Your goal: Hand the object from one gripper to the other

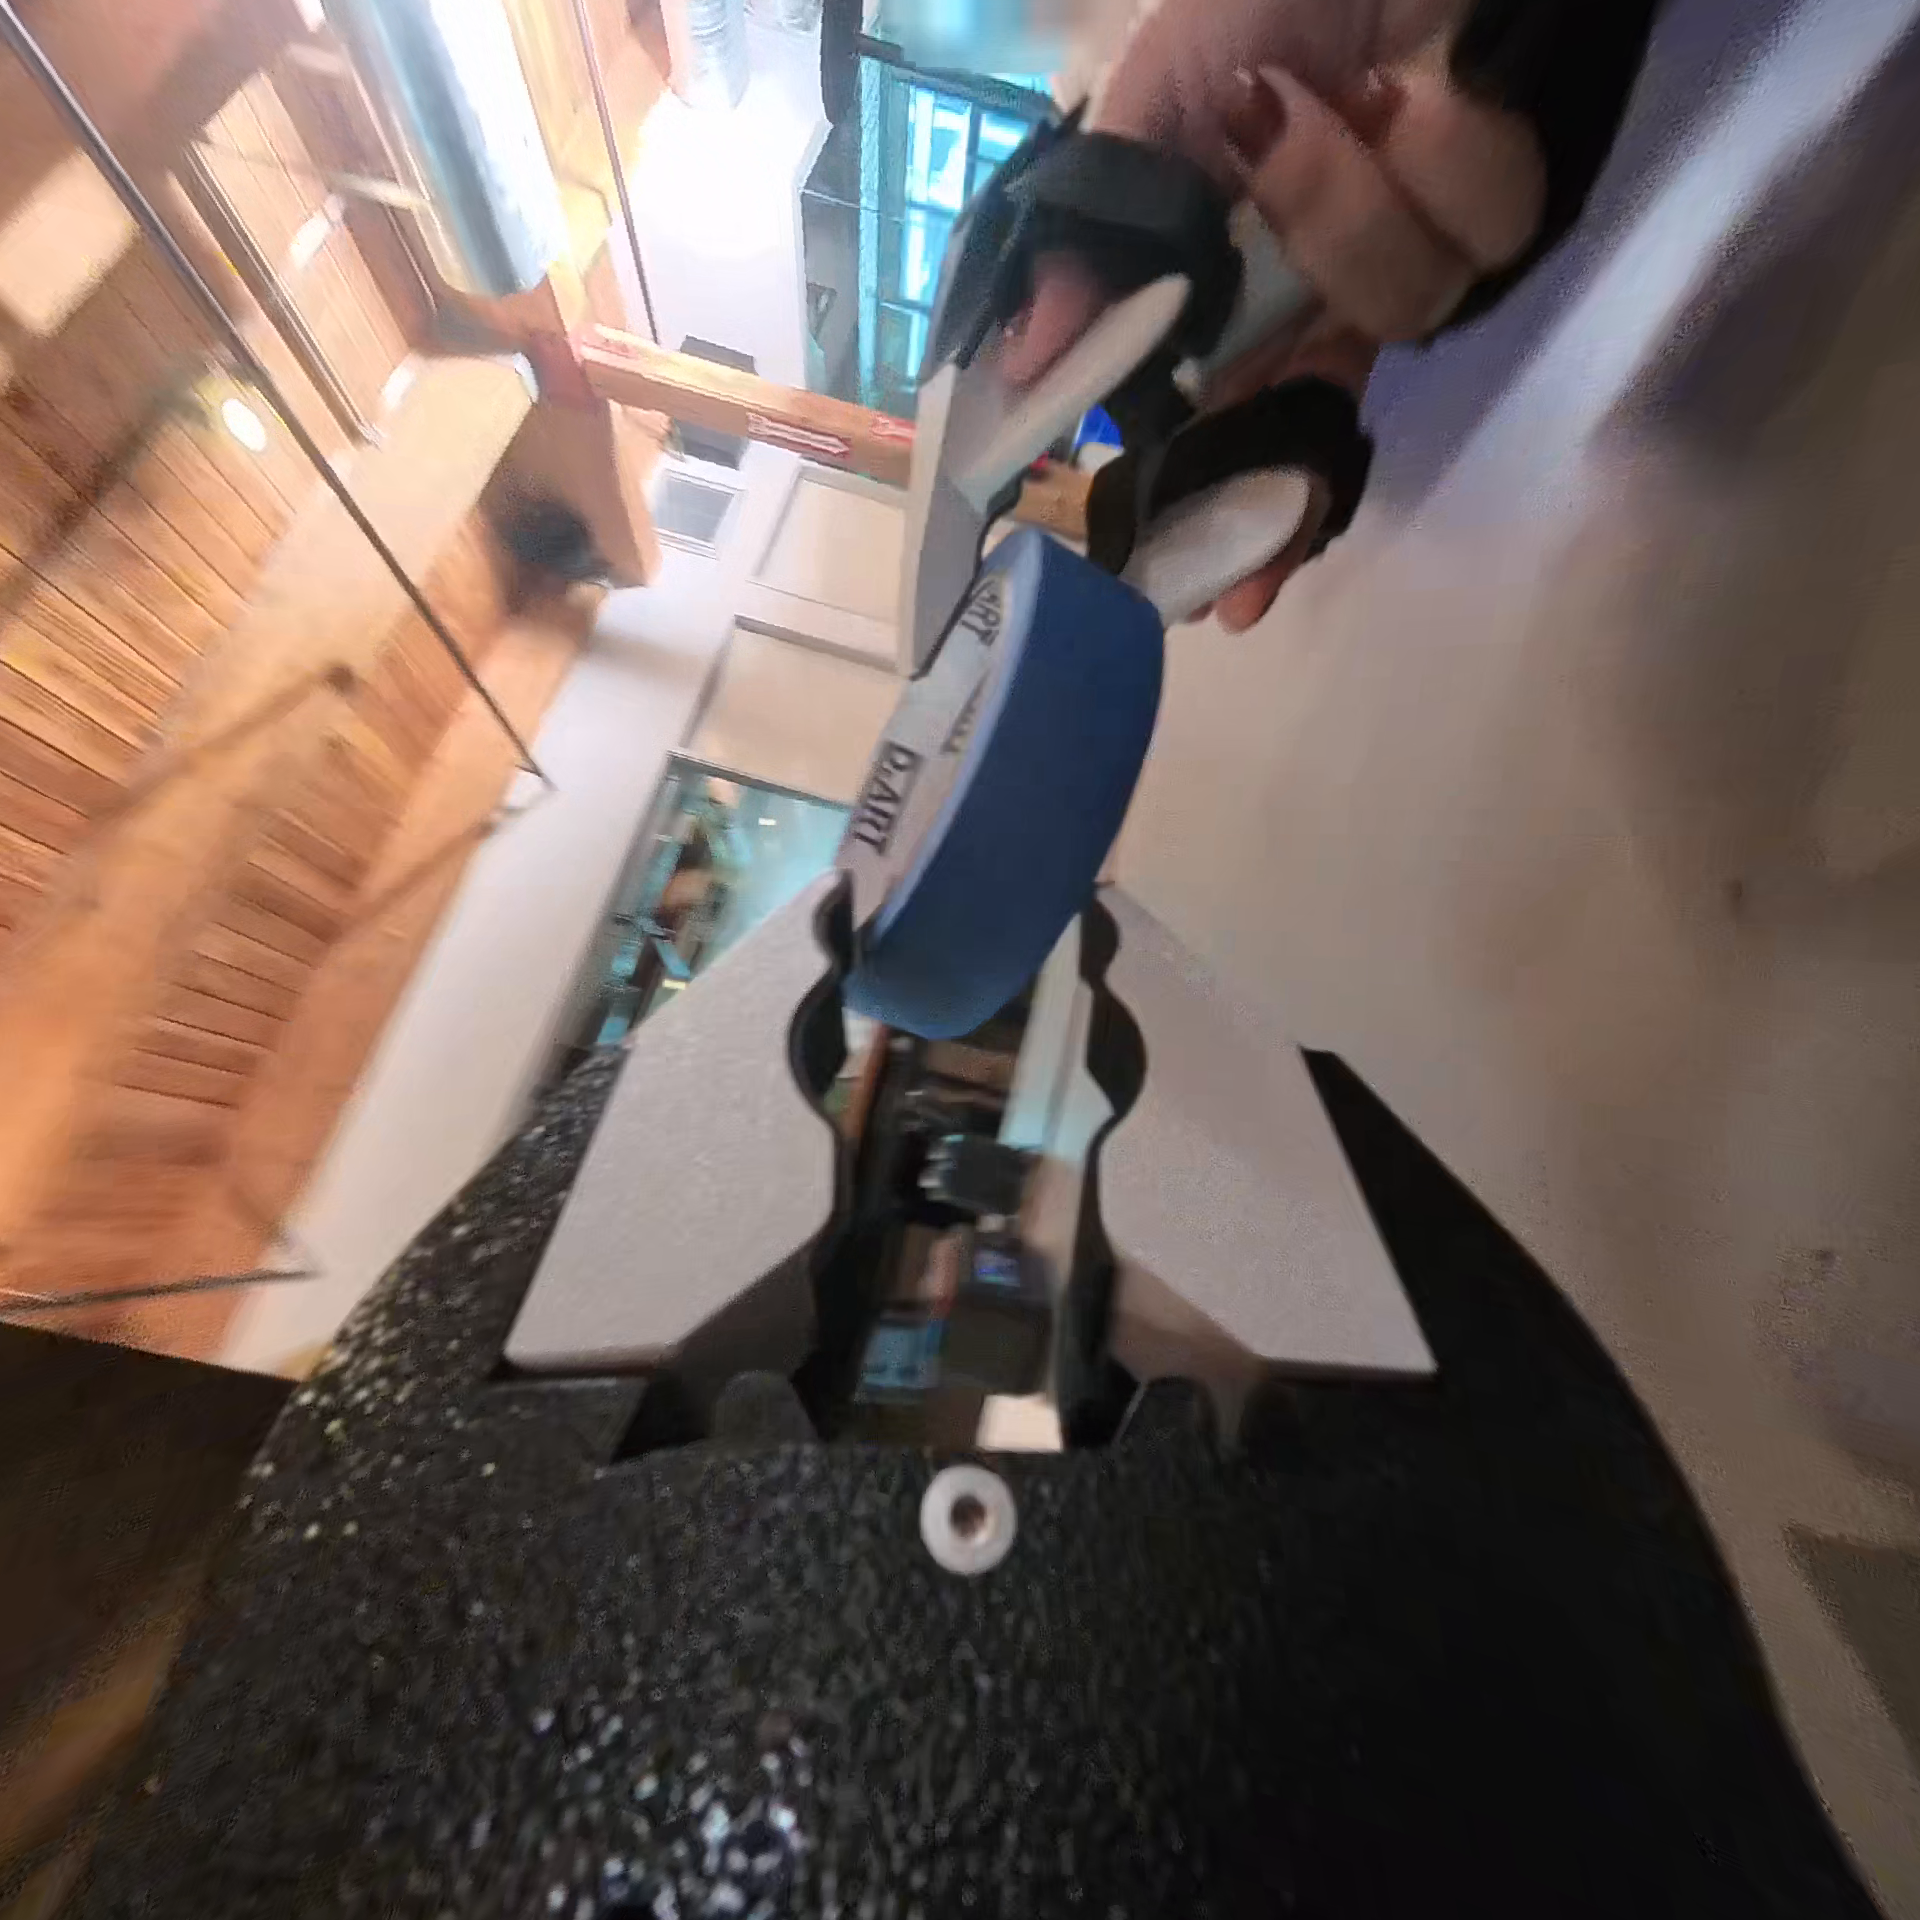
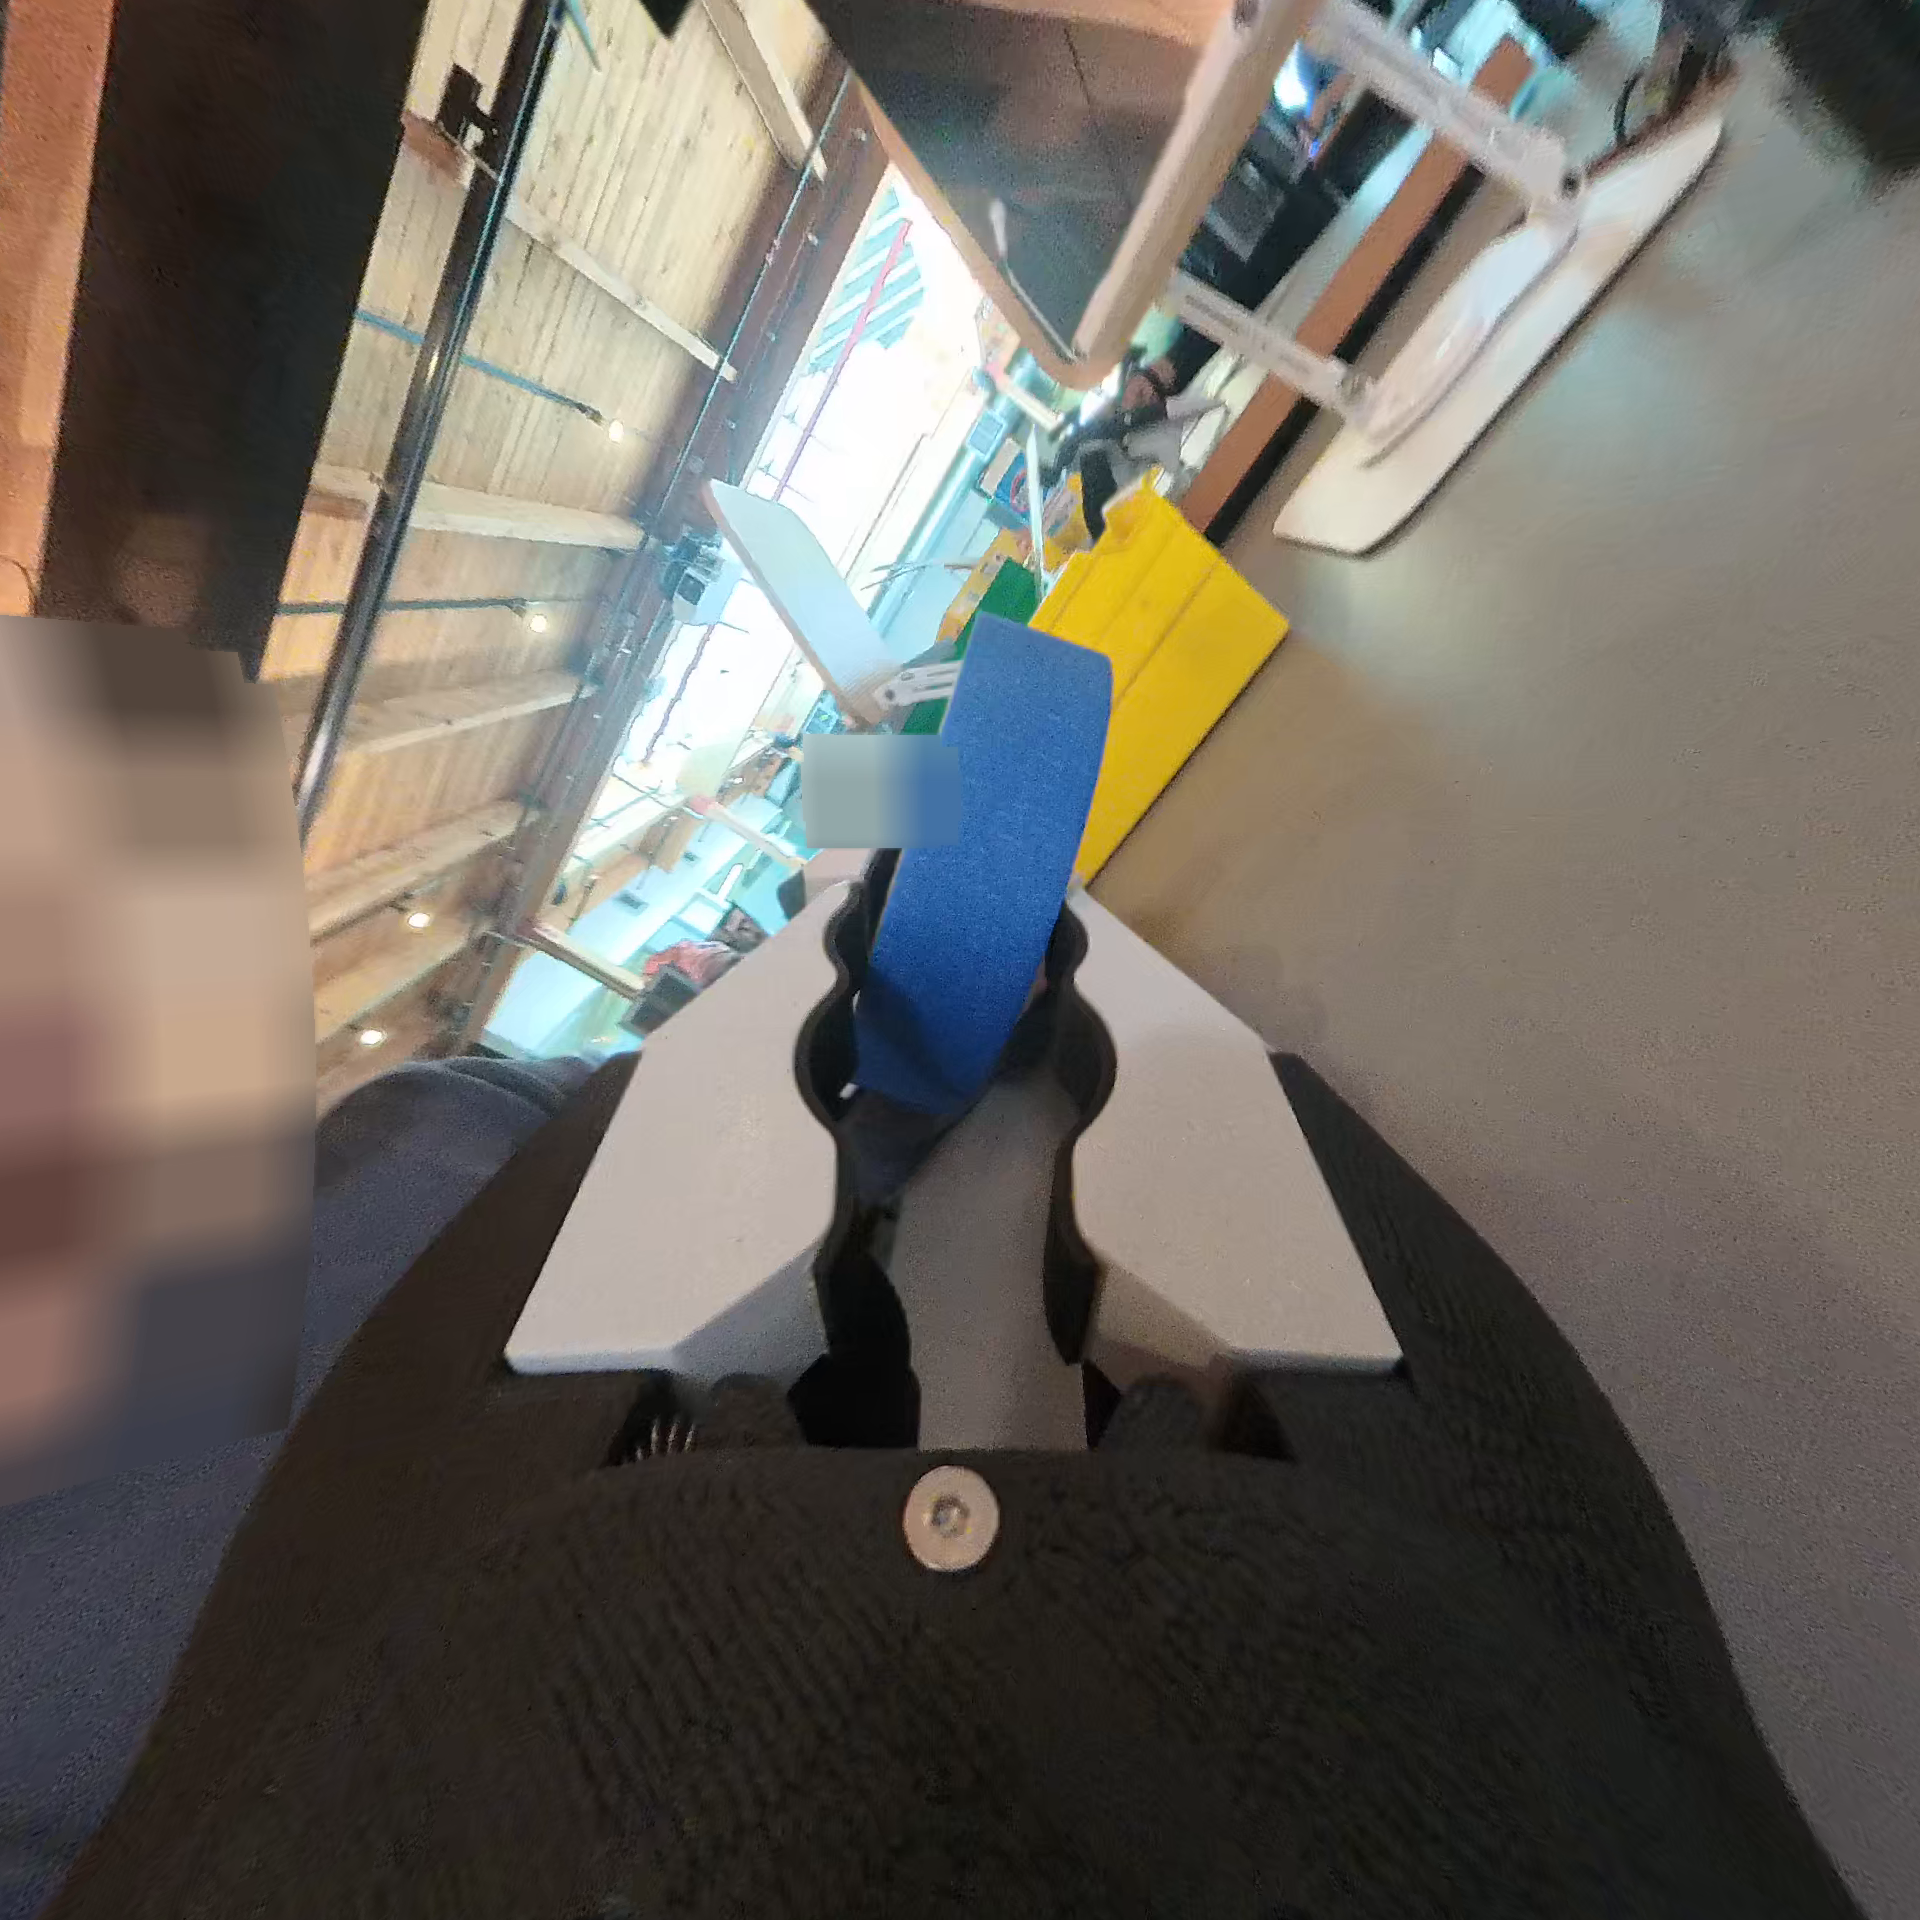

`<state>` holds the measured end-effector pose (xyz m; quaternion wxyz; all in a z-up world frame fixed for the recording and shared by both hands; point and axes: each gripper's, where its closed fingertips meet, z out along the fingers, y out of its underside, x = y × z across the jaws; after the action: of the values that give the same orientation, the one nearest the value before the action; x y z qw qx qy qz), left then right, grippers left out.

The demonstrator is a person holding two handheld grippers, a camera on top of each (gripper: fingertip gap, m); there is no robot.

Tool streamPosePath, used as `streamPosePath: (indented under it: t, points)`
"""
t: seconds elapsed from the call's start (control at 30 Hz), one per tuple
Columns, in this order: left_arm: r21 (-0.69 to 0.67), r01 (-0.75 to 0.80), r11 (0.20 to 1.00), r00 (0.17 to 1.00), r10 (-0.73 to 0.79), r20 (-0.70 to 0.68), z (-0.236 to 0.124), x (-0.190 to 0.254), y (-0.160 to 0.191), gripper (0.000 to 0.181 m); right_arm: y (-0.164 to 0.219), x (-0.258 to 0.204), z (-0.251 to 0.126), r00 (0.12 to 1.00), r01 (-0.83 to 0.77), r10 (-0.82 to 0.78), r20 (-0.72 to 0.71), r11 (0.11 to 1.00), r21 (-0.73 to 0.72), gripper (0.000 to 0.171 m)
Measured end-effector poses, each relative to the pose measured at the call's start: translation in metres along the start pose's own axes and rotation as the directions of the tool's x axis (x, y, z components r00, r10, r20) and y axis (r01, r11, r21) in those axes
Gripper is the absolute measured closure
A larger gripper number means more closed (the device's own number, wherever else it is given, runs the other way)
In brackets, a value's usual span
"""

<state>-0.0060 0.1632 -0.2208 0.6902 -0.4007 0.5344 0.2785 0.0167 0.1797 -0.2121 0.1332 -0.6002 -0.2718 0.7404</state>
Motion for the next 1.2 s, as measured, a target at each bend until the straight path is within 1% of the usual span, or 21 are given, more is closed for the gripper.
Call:
streamPosePath:
  t: [0.07,0.1,0.13,0.2,0.27,0.33,0.43,0.5,0.57,0.63,0.7,0.77,0.8,0.87,0.93,0.97,1.03,1.1,1.13,1.17,1.2]
  points:
    - [-0.016,0.226,0.974,0.971,-0.227,-0.071,0.004,0.004,0.006,0.11,-0.007,-0.005,-0.001,0.992,0.124,-0.124,-0.014,0.992,0.03,0.14]
    - [-0.03,0.362,0.932,0.926,-0.363,-0.107,0.005,0.005,0.009,0.096,-0.01,-0.009,-0.002,0.981,0.192,-0.191,-0.017,0.98,0.051,0.142]
    - [-0.036,0.498,0.867,0.855,-0.497,-0.145,0.006,0.005,0.01,0.087,-0.013,-0.013,-0.003,0.966,0.258,-0.257,-0.025,0.964,0.069,0.143]
    - [-0.053,0.747,0.662,0.631,-0.733,-0.256,0.005,0.006,0.006,0.081,-0.013,-0.021,-0.003,0.922,0.388,-0.386,-0.034,0.918,0.078,0.143]
    - [-0.086,0.898,0.431,0.384,-0.866,-0.321,0.004,0.003,0.005,0.084,-0.013,-0.026,-0.002,0.881,0.472,-0.469,-0.06,0.877,0.087,0.143]
    - [-0.131,0.952,0.278,0.212,-0.902,-0.376,0.003,0.005,0.004,0.088,-0.01,-0.032,0.0,0.861,0.509,-0.506,-0.05,0.856,0.095,0.144]
    - [-0.191,0.967,0.169,0.056,-0.872,-0.487,-0.001,0.014,-0.012,0.103,0.002,-0.042,0.006,0.818,0.573,-0.575,0.0,0.816,0.081,0.144]
    - [-0.225,0.958,0.178,0.027,-0.837,-0.546,-0.005,0.021,-0.024,0.122,0.012,-0.054,0.01,0.786,0.61,-0.615,0.065,0.789,0.081,0.144]
    - [-0.225,0.953,0.205,0.037,-0.812,-0.583,-0.008,0.024,-0.031,0.152,0.02,-0.06,0.013,0.759,0.64,-0.643,0.103,0.765,0.07,0.143]
    - [-0.205,0.953,0.225,0.068,-0.813,-0.579,-0.008,0.021,-0.03,0.153,0.02,-0.062,0.013,0.751,0.649,-0.653,0.103,0.758,0.073,0.143]
    - [-0.128,0.956,0.265,0.166,-0.844,-0.51,-0.004,0.009,-0.019,0.154,0.004,-0.055,0.011,0.767,0.638,-0.642,-0.004,0.761,0.113,0.138]
    - [-0.055,0.92,0.388,0.336,-0.853,-0.4,-0.002,-0.004,-0.007,0.154,-0.016,-0.038,0.002,0.822,0.57,-0.557,-0.124,0.808,0.149,0.1]
    - [-0.024,0.885,0.465,0.434,-0.842,-0.32,0.0,-0.011,0.001,0.154,-0.024,-0.029,-0.003,0.872,0.487,-0.465,-0.151,0.857,0.169,0.09]
    - [-0.005,0.742,0.67,0.662,-0.734,-0.153,0.0,-0.022,0.015,0.154,-0.031,-0.017,-0.011,0.964,0.258,-0.238,-0.119,0.946,0.198,0.082]
    - [-0.055,0.48,0.876,0.876,-0.481,-0.017,-0.001,-0.027,0.024,0.154,-0.028,-0.01,-0.012,0.999,0.015,-0.008,-0.037,0.979,0.205,0.081]
    - [-0.084,0.344,0.935,0.939,-0.344,0.013,-0.002,-0.026,0.024,0.154,-0.026,-0.01,-0.011,0.998,-0.068,0.066,0.017,0.978,0.196,0.082]
    - [-0.122,0.094,0.988,0.995,-0.09,0.04,-0.001,-0.021,0.021,0.155,-0.013,-0.001,-0.003,0.983,-0.182,0.181,0.02,0.975,0.125,0.082]
    - [-0.126,-0.088,0.988,0.995,0.094,0.041,0.001,-0.014,0.013,0.155,-0.001,0.007,0.005,0.979,-0.202,0.203,-0.011,0.977,0.067,0.086]
    - [-0.122,-0.133,0.984,0.99,0.138,0.032,0.002,-0.011,0.009,0.155,0.002,0.007,0.009,0.98,-0.2,0.2,-0.007,0.979,0.046,0.099]
    - [-0.117,-0.139,0.983,0.99,0.142,0.018,0.003,-0.006,0.007,0.155,0.004,0.005,0.01,0.981,-0.192,0.192,0.003,0.981,0.033,0.121]
    - [-0.115,-0.108,0.987,0.994,0.111,0.021,0.003,-0.006,0.008,0.155,0.004,0.005,0.01,0.984,-0.179,0.179,0.002,0.983,0.025,0.129]
